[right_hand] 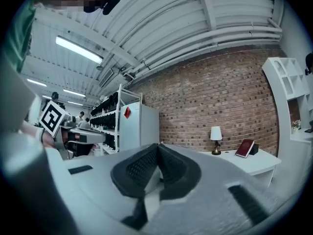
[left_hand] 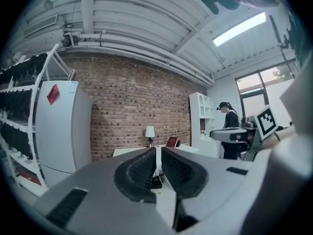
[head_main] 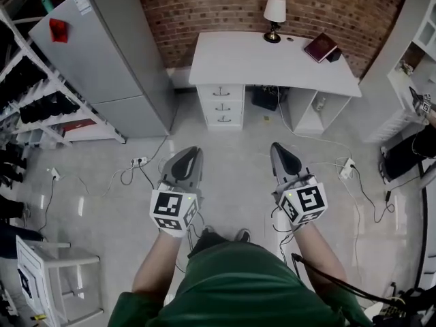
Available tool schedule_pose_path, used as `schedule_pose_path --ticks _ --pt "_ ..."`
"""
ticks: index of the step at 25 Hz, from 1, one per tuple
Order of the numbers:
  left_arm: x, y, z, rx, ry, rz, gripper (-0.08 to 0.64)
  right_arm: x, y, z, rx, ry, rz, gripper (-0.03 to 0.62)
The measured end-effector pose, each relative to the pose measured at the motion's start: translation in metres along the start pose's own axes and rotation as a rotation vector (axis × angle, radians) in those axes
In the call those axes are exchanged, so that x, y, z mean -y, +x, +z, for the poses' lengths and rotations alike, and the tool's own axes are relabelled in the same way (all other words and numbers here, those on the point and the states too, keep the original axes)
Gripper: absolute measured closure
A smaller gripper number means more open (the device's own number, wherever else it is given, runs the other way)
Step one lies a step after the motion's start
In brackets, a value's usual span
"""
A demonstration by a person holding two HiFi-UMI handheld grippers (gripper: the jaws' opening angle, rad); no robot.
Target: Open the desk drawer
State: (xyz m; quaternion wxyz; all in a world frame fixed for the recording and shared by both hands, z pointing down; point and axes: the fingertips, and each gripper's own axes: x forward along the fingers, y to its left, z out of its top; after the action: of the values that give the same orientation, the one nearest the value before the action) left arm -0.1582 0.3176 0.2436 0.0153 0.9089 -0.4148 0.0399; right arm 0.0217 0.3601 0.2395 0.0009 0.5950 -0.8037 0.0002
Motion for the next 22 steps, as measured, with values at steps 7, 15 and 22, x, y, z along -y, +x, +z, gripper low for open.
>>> schedule_pose_path --ticks 7,15,22 --pt "0.009 0.011 -0.005 -0.027 0.000 0.021 0.529 0.022 -0.004 -0.011 -0.012 0.045 0.002 0.592" --pt "-0.008 0.044 -0.020 -0.043 -0.034 0.010 0.529 0.043 0.020 -0.025 -0.043 0.056 -0.024 0.592" --pt "-0.042 0.093 -0.028 -0.040 -0.083 -0.021 0.529 0.062 0.061 -0.028 -0.071 0.050 -0.064 0.592"
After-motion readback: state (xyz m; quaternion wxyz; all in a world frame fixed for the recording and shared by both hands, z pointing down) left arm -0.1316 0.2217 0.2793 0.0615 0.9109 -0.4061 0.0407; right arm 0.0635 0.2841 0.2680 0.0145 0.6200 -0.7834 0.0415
